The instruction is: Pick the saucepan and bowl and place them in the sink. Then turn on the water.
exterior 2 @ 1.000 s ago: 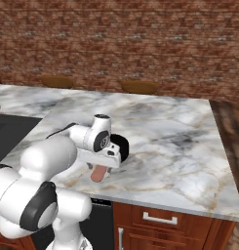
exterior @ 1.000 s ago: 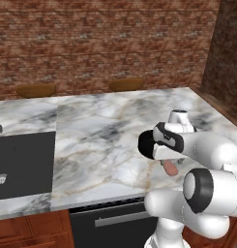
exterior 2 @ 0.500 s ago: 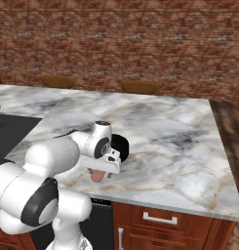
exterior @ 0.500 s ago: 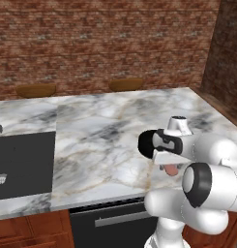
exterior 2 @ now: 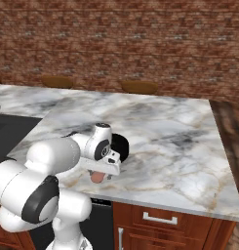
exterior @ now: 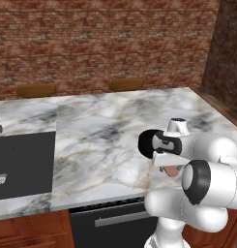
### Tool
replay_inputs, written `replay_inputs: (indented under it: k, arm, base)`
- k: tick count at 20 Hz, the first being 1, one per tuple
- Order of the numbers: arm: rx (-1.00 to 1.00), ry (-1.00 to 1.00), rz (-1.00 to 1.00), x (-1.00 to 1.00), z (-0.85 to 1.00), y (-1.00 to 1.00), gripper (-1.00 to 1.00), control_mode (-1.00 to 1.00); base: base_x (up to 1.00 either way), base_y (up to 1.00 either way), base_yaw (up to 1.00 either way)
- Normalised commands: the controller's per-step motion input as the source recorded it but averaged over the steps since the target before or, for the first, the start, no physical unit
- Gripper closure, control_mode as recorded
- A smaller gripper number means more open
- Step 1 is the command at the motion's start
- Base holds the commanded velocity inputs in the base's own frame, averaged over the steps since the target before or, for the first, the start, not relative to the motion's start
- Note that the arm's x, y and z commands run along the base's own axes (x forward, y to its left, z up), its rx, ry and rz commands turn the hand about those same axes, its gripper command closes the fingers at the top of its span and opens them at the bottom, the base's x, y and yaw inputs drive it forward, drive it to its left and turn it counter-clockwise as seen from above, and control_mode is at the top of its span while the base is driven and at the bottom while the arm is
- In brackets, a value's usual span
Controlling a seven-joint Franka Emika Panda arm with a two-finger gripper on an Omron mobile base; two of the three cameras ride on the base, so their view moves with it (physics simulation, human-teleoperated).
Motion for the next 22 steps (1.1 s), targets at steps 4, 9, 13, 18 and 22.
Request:
replay_inputs:
  k: [4, 9, 13, 18, 22]
  arm:
    - [0.0, 0.0, 0.0, 0.0, 0.0, 0.0, 1.0, -1.0]
    - [0.0, 0.0, 0.0, 0.0, 0.0, 0.0, 1.0, -1.0]
    - [0.0, -0.01, 0.0, -0.01, 0.17, -0.18, 1.0, -1.0]
    - [0.01, 0.0, 0.0, -0.01, 0.32, -0.24, 1.0, -1.0]
    - [0.0, 0.0, 0.0, 0.0, 0.63, -0.18, 1.0, -1.0]
  base:
    - [0.0, 0.0, 0.0]
    - [0.0, 0.0, 0.0]
    - [0.0, 0.0, 0.0]
    - [0.0, 0.0, 0.0]
    - [0.0, 0.0, 0.0]
